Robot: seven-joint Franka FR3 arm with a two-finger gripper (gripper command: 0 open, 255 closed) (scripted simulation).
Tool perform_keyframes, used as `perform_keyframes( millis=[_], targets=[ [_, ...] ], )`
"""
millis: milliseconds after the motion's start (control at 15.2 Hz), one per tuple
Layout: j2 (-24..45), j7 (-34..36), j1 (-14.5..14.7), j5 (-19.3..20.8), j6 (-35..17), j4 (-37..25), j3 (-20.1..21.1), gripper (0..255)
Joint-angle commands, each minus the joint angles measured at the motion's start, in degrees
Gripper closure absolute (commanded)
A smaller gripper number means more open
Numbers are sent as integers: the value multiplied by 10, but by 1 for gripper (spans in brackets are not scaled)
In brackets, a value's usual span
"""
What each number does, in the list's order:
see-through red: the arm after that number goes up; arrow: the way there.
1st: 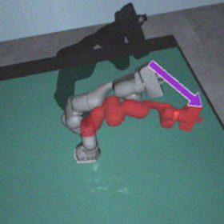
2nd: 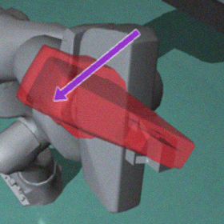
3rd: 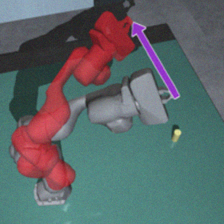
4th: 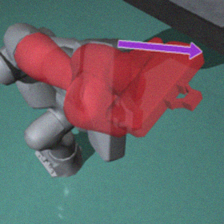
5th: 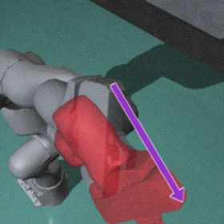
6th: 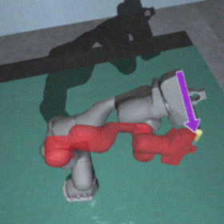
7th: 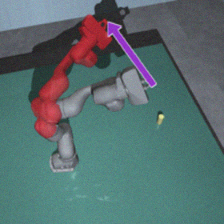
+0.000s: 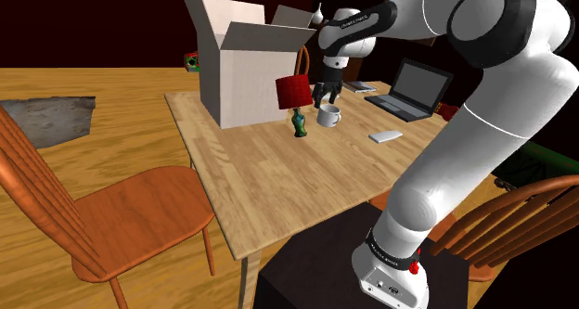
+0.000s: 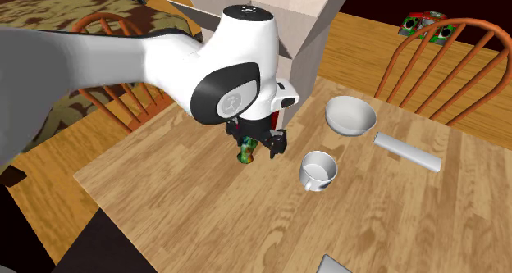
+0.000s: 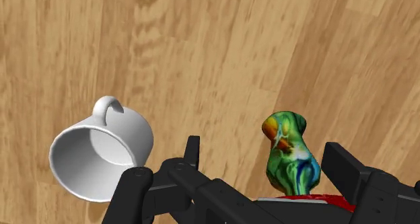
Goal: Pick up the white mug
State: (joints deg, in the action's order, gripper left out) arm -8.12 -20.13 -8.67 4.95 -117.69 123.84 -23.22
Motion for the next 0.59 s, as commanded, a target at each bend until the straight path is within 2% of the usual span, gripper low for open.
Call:
perform_keyframes(
  millis=[0,528],
  targets=[
    [41,-22,-4,-16,-14,-27,-12,0],
    [216,-123,-49,-104,-45,-159,-38,0]
  ],
)
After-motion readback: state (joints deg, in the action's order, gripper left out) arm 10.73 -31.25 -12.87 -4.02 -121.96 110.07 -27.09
